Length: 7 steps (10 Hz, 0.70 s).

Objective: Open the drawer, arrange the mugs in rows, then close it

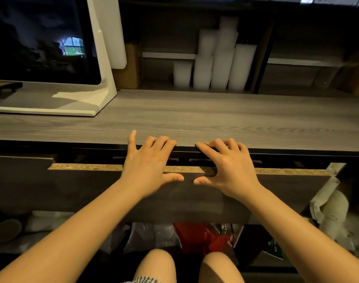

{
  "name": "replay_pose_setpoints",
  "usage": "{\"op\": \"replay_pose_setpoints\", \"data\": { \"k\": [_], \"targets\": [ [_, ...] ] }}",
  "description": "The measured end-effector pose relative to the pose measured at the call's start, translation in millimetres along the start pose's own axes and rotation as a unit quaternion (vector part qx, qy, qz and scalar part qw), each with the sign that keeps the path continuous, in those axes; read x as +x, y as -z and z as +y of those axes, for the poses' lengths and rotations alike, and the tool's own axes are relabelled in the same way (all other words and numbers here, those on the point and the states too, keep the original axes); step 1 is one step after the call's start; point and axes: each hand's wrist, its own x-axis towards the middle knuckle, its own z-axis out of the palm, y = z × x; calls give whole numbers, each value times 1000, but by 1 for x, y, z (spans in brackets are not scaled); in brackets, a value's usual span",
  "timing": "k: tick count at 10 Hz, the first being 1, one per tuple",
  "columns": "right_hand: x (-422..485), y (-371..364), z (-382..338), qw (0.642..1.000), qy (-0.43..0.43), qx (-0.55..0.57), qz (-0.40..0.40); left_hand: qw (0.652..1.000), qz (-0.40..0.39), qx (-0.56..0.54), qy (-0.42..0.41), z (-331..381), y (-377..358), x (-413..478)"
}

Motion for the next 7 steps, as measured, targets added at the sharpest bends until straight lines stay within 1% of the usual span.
{"op": "replay_pose_setpoints", "data": {
  "k": [1,2,3,4,5,6,7],
  "targets": [
    [5,-6,-3,999,-23,-11,31,999,35,-9,28,6,-6,5],
    [6,-12,-5,997,-37,-29,59,996,79,11,41,10,-14,11],
    [11,-13,-11,996,-65,-27,51,992,97,23,72,15,-17,15],
    [13,-7,-11,997,-67,0,34,993,88,16,79,19,-14,13],
    [18,11,-5,998,-32,45,-19,996,56,-13,63,19,-4,12],
    [23,26,5,995,-3,76,-72,996,54,-61,23,12,5,14],
    [32,43,20,989,-14,86,-123,987,-24,-153,-44,-5,26,24]
  ]
}}
